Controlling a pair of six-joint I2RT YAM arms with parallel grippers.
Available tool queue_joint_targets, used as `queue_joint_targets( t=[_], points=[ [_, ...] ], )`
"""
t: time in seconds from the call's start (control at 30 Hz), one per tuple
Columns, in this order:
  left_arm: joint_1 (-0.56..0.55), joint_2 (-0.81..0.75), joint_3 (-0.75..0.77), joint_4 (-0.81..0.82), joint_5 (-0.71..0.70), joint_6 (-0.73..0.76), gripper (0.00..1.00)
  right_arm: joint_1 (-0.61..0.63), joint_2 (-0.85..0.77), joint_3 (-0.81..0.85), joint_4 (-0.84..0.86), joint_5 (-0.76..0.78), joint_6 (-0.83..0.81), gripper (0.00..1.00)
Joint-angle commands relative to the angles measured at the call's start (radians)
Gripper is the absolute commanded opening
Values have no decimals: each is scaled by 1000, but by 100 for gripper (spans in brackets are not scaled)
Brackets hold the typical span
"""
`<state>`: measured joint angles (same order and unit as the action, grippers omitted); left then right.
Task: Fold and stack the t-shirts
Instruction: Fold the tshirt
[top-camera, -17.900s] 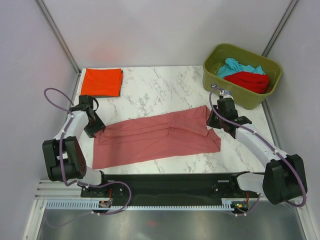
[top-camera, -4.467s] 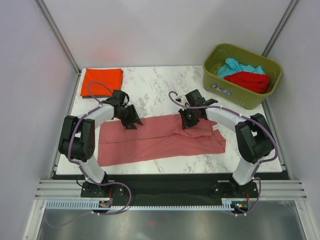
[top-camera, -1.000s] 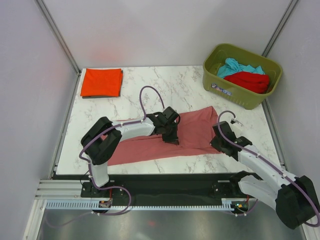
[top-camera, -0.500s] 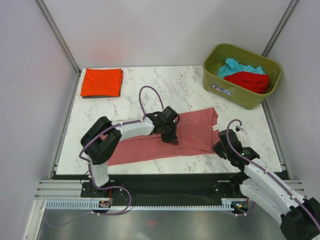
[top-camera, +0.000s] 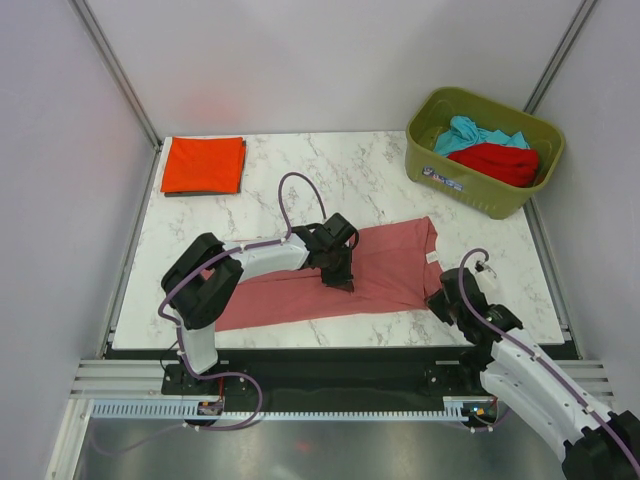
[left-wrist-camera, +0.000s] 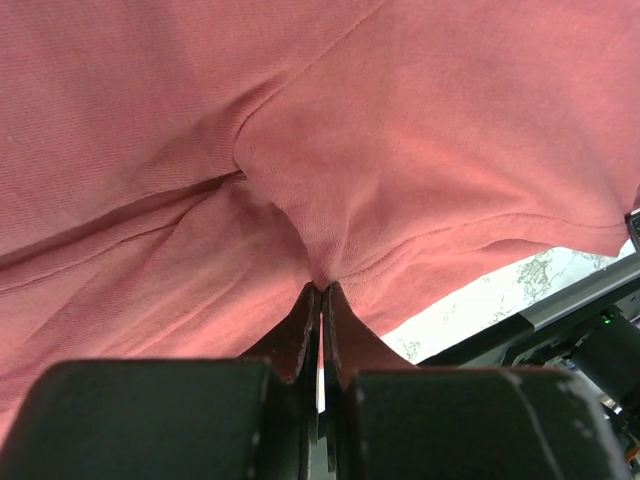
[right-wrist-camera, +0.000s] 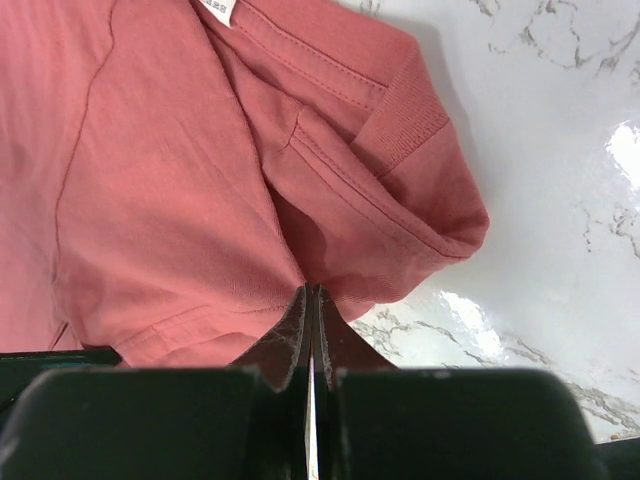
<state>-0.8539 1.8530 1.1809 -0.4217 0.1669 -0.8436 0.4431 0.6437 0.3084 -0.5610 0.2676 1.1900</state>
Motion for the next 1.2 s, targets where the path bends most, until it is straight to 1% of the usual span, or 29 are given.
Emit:
queue_joint_targets(
  t=[0.0,0.17,0.33,0.43,0.57,0.73,0.9,1.03,1.17],
  points=[
    [4,-51,57,-20,0,28,2,3,-19,24,-7,31,2,0],
    [16,-80,77,-61,8,23,2,5,-7,72,-20,55,-21,0],
    [42,-98,66,-86,6,31,2,3,-1,89,-16,41,-36,0],
    [44,-95,65,-95,0,43,2,5,1,84,4,10,-40,0],
    [46,-69,56,-101,28,52,2,5,1,43,29,-36,-33,0],
    [46,-60,31,-100,65,61,2,5,-19,-5,30,-48,-26,0],
    [44,-58,17,-98,86,64,2,5,-21,6,10,-27,-38,0],
    [44,-28,17,-100,115,70,2,5,-6,21,-10,-8,-43,0],
    [41,-23,-3,-104,102,77,2,5,1,24,-33,-1,-53,0]
  ],
)
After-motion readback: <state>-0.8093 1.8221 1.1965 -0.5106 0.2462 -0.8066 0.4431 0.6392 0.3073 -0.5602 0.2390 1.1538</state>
